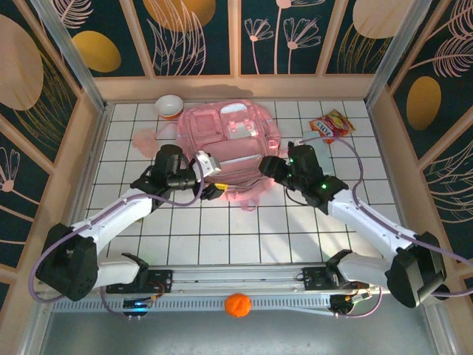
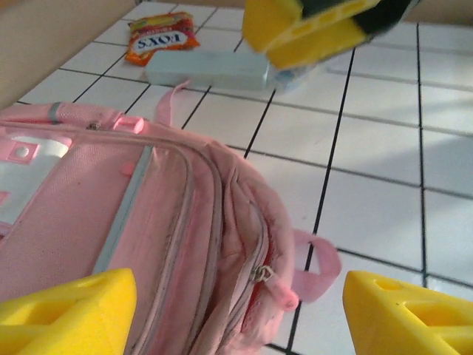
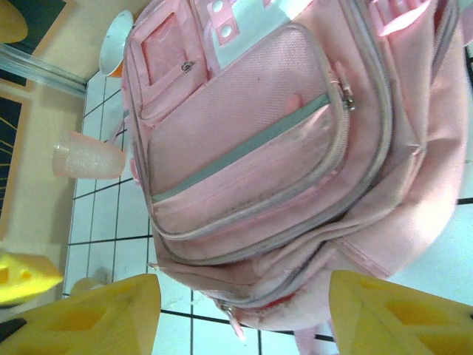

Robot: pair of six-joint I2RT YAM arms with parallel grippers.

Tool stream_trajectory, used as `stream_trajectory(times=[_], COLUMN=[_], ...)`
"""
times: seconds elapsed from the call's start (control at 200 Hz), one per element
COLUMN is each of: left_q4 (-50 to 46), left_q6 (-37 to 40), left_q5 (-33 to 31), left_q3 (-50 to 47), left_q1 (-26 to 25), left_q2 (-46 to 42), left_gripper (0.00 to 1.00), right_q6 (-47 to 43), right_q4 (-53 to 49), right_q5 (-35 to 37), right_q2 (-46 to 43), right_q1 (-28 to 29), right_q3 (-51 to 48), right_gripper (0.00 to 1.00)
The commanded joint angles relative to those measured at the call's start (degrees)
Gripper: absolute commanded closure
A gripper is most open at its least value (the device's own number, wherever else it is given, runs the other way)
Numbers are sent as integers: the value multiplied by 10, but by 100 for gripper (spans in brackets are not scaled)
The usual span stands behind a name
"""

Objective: Pack the student bag

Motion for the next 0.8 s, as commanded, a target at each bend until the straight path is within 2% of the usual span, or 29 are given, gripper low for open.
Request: stream_trajectory(times=[0.0,0.215,0.415,0.5,0.621,0.726,0.781,0.796], left_q4=[-76,-85,-69,-65,-48,-44,-31,-25], left_q6=[134,182,193,194,190,158,138,130], left_q5=[-52,-61,-77,-80,-102,-84,-60,-53], left_q3=[29,75,90,92,86,89,80,77], left_q1=[0,0,0,0,0,0,0,0], left_q2=[46,136,191,206,218,196,170,162], left_gripper=[26,29,30,34,54,88,100,100], right_q6=[-17,-20,-29,-33,-37,-37,-26,-22], right_q4=[12,30,45,45,46,42,42,43], right_q5=[18,5,4,7,14,14,11,11], right_q2=[-29,-47,-36,-32,-34,-37,-40,-41], right_q1=[-1,4,19,23,26,26,26,25], right_q3=[-26,-48,-47,-44,-45,-43,-40,-38], right_gripper=[39,40,40,40,41,41,41,41])
